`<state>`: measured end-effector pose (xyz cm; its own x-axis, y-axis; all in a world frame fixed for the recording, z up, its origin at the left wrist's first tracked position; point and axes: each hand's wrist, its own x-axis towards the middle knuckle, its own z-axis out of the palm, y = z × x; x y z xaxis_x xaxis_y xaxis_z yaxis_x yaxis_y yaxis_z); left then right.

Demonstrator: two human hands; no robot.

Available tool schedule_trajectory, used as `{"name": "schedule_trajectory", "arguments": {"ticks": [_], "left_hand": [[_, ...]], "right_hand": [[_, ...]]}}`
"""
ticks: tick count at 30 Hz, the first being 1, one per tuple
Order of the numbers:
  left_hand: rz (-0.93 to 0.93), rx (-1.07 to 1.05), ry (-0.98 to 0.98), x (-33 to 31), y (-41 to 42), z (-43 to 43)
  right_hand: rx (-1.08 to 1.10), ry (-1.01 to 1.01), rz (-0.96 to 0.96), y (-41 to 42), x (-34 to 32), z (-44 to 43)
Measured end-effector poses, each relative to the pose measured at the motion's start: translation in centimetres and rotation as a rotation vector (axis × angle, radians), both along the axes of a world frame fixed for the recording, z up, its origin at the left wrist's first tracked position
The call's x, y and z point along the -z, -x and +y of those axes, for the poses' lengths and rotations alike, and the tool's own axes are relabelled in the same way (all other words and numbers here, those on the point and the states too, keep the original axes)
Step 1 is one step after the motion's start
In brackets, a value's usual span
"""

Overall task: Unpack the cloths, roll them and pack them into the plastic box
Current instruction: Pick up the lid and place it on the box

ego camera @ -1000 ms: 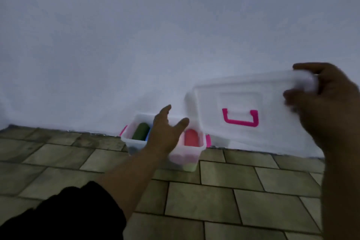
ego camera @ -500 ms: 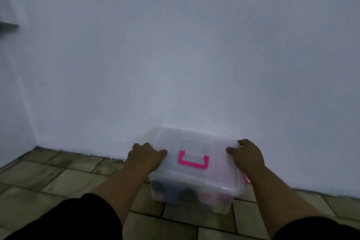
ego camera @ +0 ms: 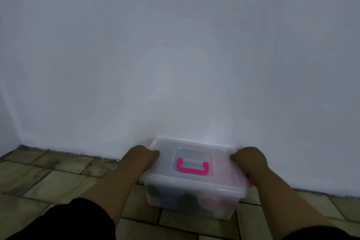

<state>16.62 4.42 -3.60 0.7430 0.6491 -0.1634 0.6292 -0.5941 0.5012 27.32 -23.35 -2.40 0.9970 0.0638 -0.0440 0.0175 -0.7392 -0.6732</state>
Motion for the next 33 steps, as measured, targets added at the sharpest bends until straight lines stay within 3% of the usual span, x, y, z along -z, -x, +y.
{"name": "schedule_trajectory", "arguments": {"ticks": [4, 8, 15, 20, 23, 28, 33], "left_hand": [[0.071, -0.012, 0.022, -1.8, -1.1, -0.2], [0.077, -0.13, -0.03, -2.3, -1.6, -0.5], [0.063, -0.017, 0.043, -0.6, -1.4, -0.6], [0.008, 0.06, 0.021, -0.4, -1.4, -0.4], [-0.042, -0.068, -0.032, 0.0, -1.1, -0.8], [-0.095, -0.233, -0.286, -0.1, -0.6, -2.2], [-0.052, -0.185, -0.478, -0.2, -0.9, -3.0]], "right_hand": [[0.023, 0.052, -0.019, 0.2, -0.7, 0.5], [0.177, 0.135, -0.047, 1.8, -1.1, 2.0], [0.282, 0.293, 0.101, 2.8, -0.3, 3.3], [0.242, 0.256, 0.165, 1.8, 0.5, 3.3], [0.238, 0.221, 0.189, 2.1, 0.5, 3.6], [0.259, 0.311, -0.161, 4.2, 0.4, 3.5], [0.199, 0.307, -0.271, 4.4, 0.4, 3.6]]}}
